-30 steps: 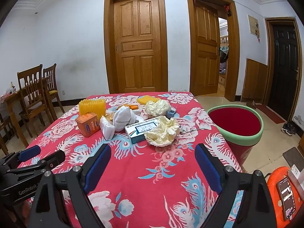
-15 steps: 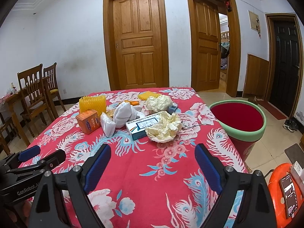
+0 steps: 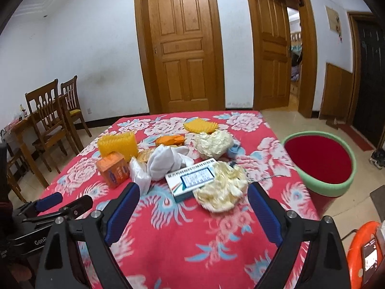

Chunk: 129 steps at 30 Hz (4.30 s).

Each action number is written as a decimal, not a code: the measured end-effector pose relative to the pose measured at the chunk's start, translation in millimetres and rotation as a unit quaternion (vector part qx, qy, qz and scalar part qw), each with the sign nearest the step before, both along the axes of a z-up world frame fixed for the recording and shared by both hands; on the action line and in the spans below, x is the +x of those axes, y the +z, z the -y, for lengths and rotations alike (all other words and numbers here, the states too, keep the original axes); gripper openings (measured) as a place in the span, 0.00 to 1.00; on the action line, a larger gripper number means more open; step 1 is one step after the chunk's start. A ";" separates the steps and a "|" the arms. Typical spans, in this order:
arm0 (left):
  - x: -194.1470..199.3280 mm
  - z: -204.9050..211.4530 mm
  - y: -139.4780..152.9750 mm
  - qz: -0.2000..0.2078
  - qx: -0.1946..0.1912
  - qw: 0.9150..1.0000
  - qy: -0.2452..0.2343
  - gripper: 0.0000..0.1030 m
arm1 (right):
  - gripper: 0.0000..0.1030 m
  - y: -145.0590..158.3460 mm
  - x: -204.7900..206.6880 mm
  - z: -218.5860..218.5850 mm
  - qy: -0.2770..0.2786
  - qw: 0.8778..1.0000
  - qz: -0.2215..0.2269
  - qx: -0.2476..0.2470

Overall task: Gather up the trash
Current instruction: 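Grasp the orange box with the left tool while the right tool grasps the medicine box, then carry both boxes over the red basin and open both tools to drop them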

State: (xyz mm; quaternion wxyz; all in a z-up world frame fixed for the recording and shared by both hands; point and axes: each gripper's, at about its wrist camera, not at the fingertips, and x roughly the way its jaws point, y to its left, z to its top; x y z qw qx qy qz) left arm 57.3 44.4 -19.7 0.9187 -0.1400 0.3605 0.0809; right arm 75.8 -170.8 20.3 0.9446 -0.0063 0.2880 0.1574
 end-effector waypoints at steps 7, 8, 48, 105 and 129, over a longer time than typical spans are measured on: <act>43.4 -15.0 -4.7 -0.031 -0.015 0.999 -0.038 0.84 | 0.95 -8.3 48.2 -16.8 0.032 0.998 -0.049 -0.012; 49.1 -14.7 -5.4 -0.035 -0.016 0.998 -0.047 0.84 | 0.97 -10.9 55.0 -19.9 0.039 0.997 -0.059 -0.018; 74.2 -13.7 12.7 -0.010 0.026 0.990 -0.135 0.48 | 0.88 -5.1 111.7 -28.9 0.178 0.973 -0.129 -0.068; 156.8 213.6 57.5 0.007 -0.010 0.936 -0.352 0.48 | 0.88 21.0 69.0 209.9 -0.152 0.988 -0.035 -0.004; 244.5 325.4 49.4 0.006 0.014 0.923 -0.384 0.49 | 0.89 16.5 154.3 281.6 -0.199 0.980 -0.021 -0.005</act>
